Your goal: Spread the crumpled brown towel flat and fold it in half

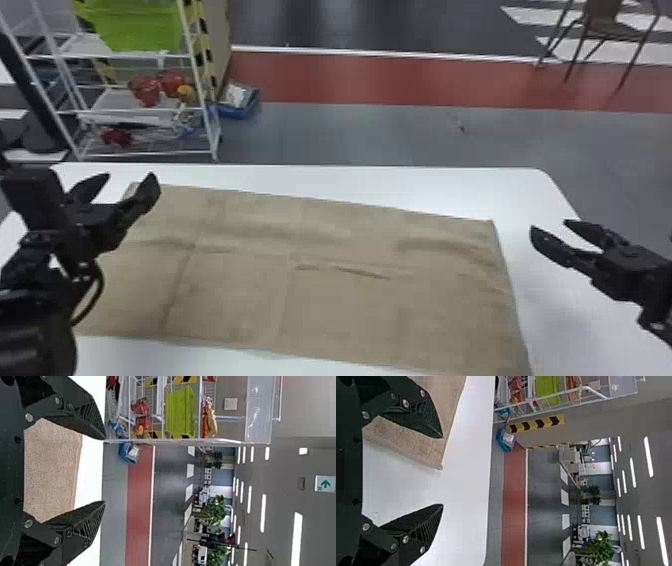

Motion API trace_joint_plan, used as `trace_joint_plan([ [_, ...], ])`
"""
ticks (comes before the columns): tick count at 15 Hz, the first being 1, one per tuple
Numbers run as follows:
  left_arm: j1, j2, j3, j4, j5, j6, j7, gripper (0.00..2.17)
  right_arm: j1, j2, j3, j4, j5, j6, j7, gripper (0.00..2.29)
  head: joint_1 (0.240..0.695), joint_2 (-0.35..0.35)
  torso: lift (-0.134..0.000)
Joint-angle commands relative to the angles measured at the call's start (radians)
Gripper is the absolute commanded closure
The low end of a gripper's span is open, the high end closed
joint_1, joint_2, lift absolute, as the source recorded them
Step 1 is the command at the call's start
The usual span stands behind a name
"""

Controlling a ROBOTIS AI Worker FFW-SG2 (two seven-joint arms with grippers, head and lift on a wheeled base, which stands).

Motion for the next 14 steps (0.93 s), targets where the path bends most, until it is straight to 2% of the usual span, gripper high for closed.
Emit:
trace_joint_plan([
  [1, 0.040, 0.004, 0.036, -0.018, 0.007, -0.030, -0.001, 0.00, 0.096, 0.009, 0.012, -0.155, -0.019, 0.026, 0.024, 0.06, 0.695, -0.077, -0.122],
  [3, 0.093, 0.004, 0.085, -0.062, 0.038, -0.024, -0.012, 0.04, 0.148, 0.016, 0.014, -0.229, -0.053, 0.081, 0.044, 0.10, 0.695, -0.037, -0.122],
  [5, 0.150, 0.004, 0.114, -0.114, 0.053, -0.021, -0.026, 0.07, 0.181, 0.033, 0.017, -0.246, -0.047, 0.084, 0.055, 0.21, 0.695, -0.004, -0.122],
  [6, 0.181, 0.004, 0.120, -0.143, 0.066, -0.008, -0.027, 0.08, 0.197, 0.035, 0.026, -0.246, -0.045, 0.084, 0.076, 0.39, 0.695, 0.008, -0.122],
  [7, 0.222, 0.004, 0.140, -0.200, 0.078, 0.041, -0.038, 0.15, 0.227, 0.038, 0.041, -0.261, -0.044, 0.087, 0.085, 0.71, 0.695, 0.018, -0.122],
  [8, 0.259, 0.003, 0.163, -0.257, 0.098, 0.105, -0.049, 0.34, 0.256, 0.042, 0.053, -0.281, -0.045, 0.090, 0.091, 1.04, 0.695, 0.042, -0.122],
  [9, 0.290, 0.003, 0.182, -0.297, 0.112, 0.154, -0.052, 0.70, 0.279, 0.042, 0.061, -0.296, -0.047, 0.102, 0.095, 1.35, 0.695, 0.052, -0.122],
  [10, 0.323, -0.002, 0.195, -0.343, 0.121, 0.216, -0.052, 1.35, 0.294, 0.045, 0.063, -0.307, -0.048, 0.118, 0.104, 1.48, 0.695, 0.067, -0.122],
  [11, 0.345, -0.004, 0.208, -0.384, 0.132, 0.305, -0.050, 1.79, 0.306, 0.053, 0.064, -0.316, -0.044, 0.130, 0.107, 1.49, 0.695, 0.079, -0.122],
  [12, 0.366, -0.005, 0.217, -0.421, 0.128, 0.397, -0.052, 1.90, 0.325, 0.056, 0.073, -0.321, -0.042, 0.130, 0.114, 1.49, 0.695, 0.103, -0.122],
  [14, 0.395, -0.001, 0.217, -0.424, 0.118, 0.415, -0.049, 1.90, 0.366, 0.056, 0.126, -0.330, -0.009, 0.127, 0.114, 1.49, 0.695, 0.123, -0.122],
])
